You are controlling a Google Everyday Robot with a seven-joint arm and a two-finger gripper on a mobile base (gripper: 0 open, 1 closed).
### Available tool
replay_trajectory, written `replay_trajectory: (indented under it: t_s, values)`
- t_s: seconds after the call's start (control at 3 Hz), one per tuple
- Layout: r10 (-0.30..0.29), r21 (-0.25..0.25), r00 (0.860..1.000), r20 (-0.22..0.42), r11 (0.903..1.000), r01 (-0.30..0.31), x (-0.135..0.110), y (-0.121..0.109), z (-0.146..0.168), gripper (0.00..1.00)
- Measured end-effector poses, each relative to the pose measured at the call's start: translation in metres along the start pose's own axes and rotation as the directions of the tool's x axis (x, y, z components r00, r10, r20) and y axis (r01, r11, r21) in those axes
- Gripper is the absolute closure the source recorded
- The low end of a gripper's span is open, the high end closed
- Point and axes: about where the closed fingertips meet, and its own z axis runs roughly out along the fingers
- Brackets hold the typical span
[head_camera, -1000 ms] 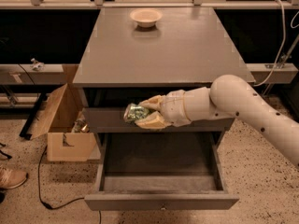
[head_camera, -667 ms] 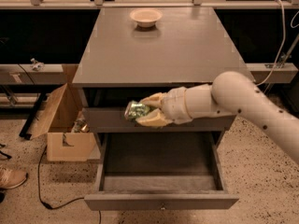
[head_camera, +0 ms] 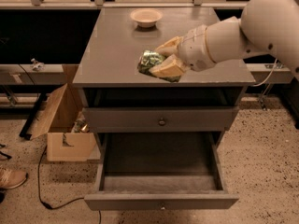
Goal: Pick green can from middle drawer and place on counter
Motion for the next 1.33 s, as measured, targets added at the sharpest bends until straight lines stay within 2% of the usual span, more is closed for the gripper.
replay_trajectory:
  t_s: [0.33, 0.67, 1.0, 1.33]
  values:
    - [0.06, 0.067, 0.997, -0.049, 0.9962, -0.056, -0.002, -0.047, 0.001, 1.0]
    - [0.16, 0.145, 0.982, -0.1, 0.9788, -0.145, 0.015, -0.098, 0.015, 1.0]
    - [0.265, 0.186, 0.953, -0.144, 0.9534, -0.237, 0.038, -0.138, 0.036, 1.0]
    - [0.34, 0.197, 0.924, -0.173, 0.9315, -0.306, 0.062, -0.161, 0.06, 1.0]
